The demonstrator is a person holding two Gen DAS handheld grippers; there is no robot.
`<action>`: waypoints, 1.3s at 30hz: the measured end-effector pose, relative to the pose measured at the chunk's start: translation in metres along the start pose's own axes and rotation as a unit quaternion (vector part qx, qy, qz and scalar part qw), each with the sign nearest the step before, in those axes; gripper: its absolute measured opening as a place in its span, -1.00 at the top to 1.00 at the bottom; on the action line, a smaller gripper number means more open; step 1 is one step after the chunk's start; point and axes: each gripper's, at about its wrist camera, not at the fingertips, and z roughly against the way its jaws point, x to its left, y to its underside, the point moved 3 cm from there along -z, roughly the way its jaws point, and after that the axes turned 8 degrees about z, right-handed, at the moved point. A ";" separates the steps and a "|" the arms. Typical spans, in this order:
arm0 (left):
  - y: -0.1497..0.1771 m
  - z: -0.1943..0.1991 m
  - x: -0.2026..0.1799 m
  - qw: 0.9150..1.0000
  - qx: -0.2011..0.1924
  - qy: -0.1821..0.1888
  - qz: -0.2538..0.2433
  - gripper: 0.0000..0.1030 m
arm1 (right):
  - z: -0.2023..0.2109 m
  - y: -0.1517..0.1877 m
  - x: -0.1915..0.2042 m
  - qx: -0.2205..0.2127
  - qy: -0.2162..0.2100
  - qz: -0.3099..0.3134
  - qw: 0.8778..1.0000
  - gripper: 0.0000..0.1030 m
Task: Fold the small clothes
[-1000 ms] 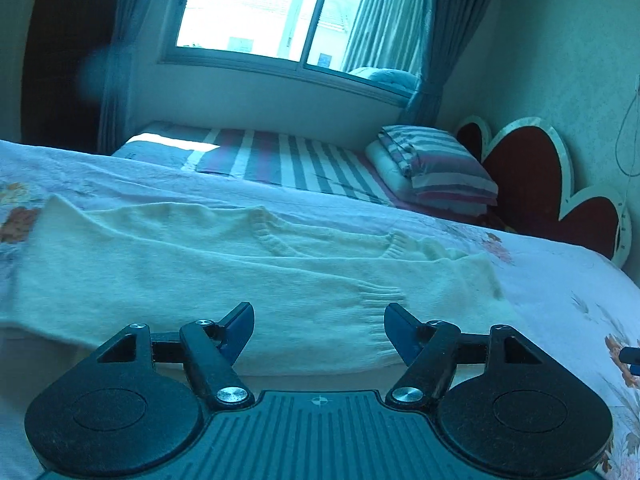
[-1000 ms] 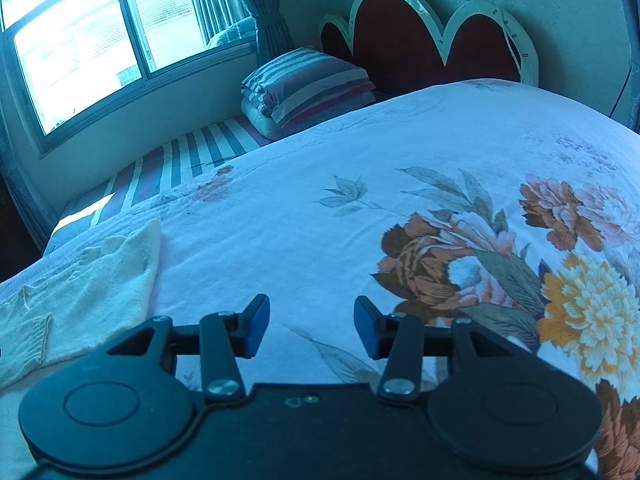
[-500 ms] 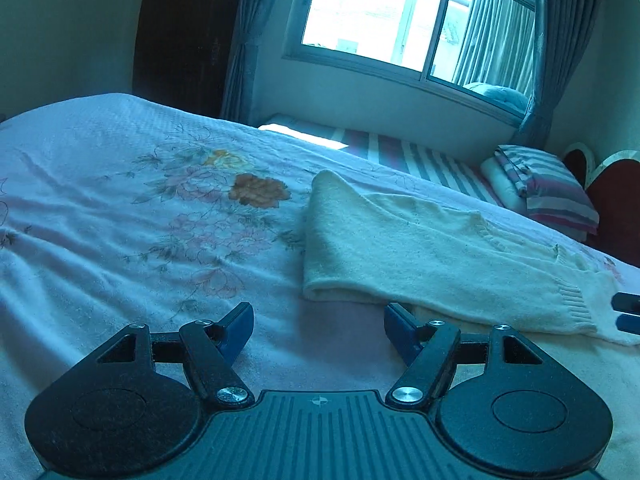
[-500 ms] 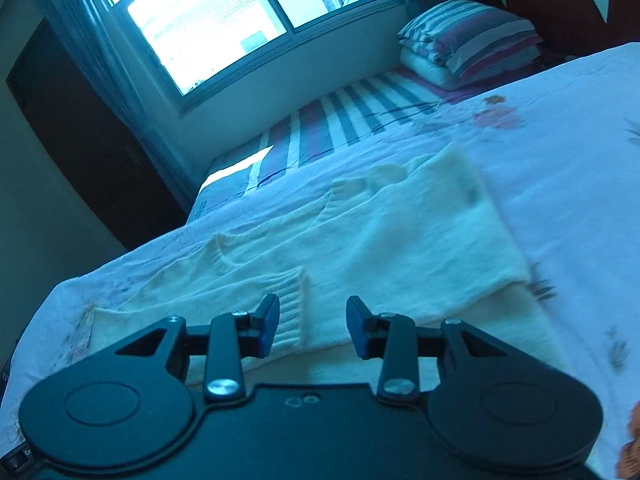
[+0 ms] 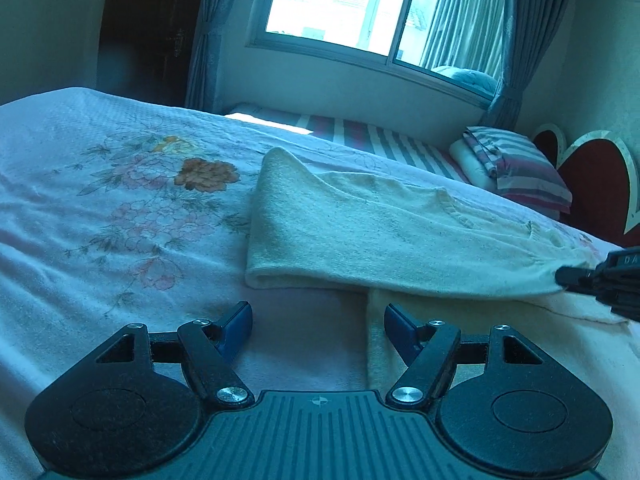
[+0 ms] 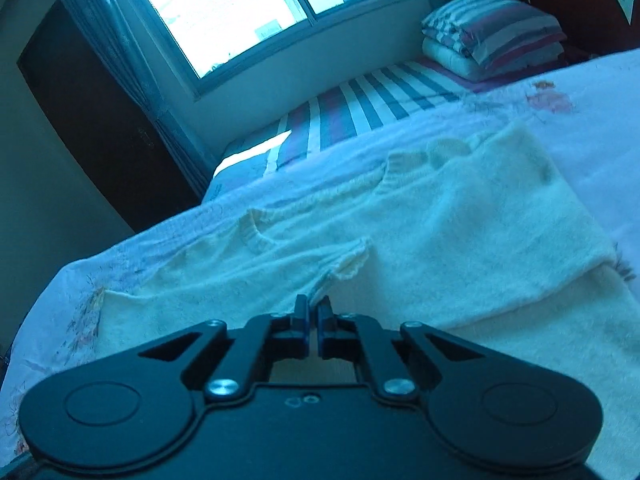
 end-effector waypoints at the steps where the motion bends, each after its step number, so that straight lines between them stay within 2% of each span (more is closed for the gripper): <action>1: 0.000 -0.002 -0.002 1.000 0.001 -0.001 -0.003 -0.39 | 0.005 -0.005 -0.001 -0.012 0.002 0.005 1.000 0.90; 5: -0.003 -0.011 -0.008 1.000 -0.004 -0.007 0.001 -0.39 | 0.025 -0.023 -0.021 -0.040 0.026 0.008 0.999 0.90; 11: -0.009 -0.021 -0.015 1.000 -0.008 -0.018 -0.006 -0.39 | 0.034 -0.029 -0.058 -0.044 0.068 0.008 0.997 0.90; 15: -0.010 -0.023 -0.014 1.000 -0.011 -0.028 -0.009 -0.39 | 0.038 -0.026 -0.077 -0.043 0.082 -0.005 0.996 0.90; 24: -0.010 -0.026 -0.010 0.999 -0.015 -0.040 -0.004 -0.39 | 0.042 -0.017 -0.104 -0.029 0.096 -0.018 0.995 0.90; 37: -0.010 -0.025 -0.006 0.999 -0.015 -0.040 0.005 -0.39 | 0.046 0.001 -0.122 -0.010 0.109 -0.028 0.994 0.91; 39: -0.011 -0.022 -0.005 0.999 -0.009 -0.041 0.000 -0.39 | 0.051 0.000 -0.124 -0.015 0.108 -0.030 0.994 0.77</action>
